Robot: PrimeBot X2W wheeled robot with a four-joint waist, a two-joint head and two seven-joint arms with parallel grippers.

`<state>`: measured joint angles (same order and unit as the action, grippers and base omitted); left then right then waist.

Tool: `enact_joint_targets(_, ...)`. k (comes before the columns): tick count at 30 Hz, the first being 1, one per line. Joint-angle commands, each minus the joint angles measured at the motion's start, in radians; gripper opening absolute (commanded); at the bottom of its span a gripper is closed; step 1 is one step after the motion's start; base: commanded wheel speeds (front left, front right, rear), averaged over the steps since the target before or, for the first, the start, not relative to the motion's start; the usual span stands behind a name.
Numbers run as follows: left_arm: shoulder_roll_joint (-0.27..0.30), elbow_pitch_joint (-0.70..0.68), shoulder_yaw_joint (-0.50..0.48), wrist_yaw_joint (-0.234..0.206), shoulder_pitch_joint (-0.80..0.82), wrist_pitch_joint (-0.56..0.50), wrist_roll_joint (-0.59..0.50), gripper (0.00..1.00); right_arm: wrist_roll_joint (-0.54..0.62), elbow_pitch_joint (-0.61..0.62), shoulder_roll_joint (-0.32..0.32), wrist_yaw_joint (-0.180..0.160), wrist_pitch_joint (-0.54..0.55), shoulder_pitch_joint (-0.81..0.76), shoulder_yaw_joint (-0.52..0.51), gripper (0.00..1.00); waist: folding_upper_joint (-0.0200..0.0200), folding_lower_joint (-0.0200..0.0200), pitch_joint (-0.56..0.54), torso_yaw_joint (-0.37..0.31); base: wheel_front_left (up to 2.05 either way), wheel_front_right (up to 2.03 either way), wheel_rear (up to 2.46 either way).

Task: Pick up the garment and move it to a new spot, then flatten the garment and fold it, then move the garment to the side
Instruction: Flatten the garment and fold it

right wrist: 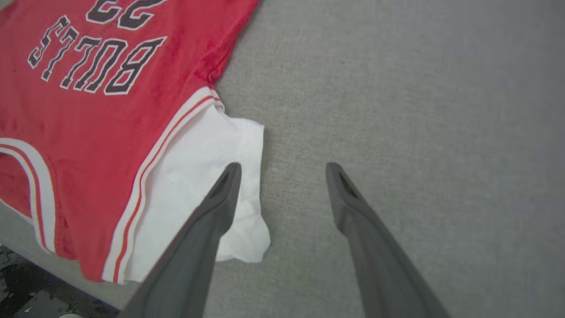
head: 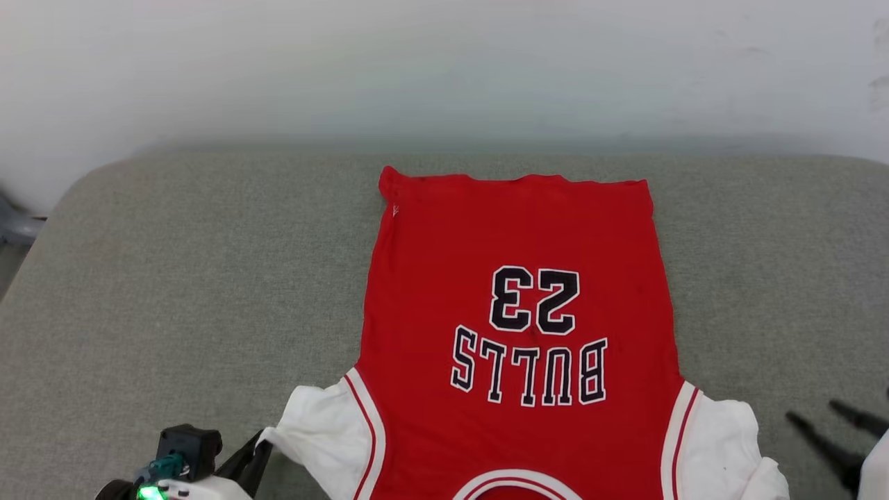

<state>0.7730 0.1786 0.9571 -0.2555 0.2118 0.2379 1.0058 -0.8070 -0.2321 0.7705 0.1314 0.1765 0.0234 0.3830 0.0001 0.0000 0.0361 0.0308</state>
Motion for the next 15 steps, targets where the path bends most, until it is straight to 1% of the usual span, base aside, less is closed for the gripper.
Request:
enact_joint_targets(1, -0.004, -0.010, -0.011, -0.008, 0.022, 0.007, -0.013, 0.00, 0.012, 0.024, 0.016, -0.001, 0.005, 0.035, -0.045, 1.00, -0.0001, 0.0000, 0.026, 0.015, 0.00, 0.00, 0.00)
enact_joint_targets(4, -0.016, -0.036, -0.024, -0.018, 0.048, 0.014, -0.033, 0.00, 0.028, 0.083, 0.033, -0.001, 0.030, 0.091, -0.160, 1.00, -0.0001, 0.0000, 0.067, 0.038, 0.00, 0.00, 0.00)
enact_joint_targets(6, -0.026, -0.053, -0.036, -0.016, 0.068, 0.019, -0.049, 0.00, 0.044, 0.116, 0.044, -0.001, 0.057, 0.140, -0.231, 1.00, -0.0001, 0.0000, 0.100, 0.060, 0.00, 0.00, 0.00)
enact_joint_targets(10, -0.053, -0.086, -0.043, -0.027, 0.113, 0.021, -0.094, 0.00, 0.062, 0.180, 0.037, -0.001, 0.173, 0.269, -0.346, 1.00, -0.0001, 0.0000, 0.179, 0.114, 0.00, 0.00, 0.00)
enact_joint_targets(13, -0.073, -0.111, -0.050, -0.025, 0.150, 0.024, -0.130, 0.00, 0.097, 0.196, 0.026, -0.001, 0.296, 0.408, -0.382, 1.00, -0.0001, 0.0000, 0.250, 0.156, 0.00, 0.00, 0.00)
enact_joint_targets(15, -0.091, -0.127, -0.057, -0.028, 0.172, 0.026, -0.152, 0.00, 0.117, 0.178, 0.019, -0.001, 0.402, 0.508, -0.372, 1.00, -0.0001, 0.0000, 0.297, 0.182, 0.00, 0.00, 0.00)
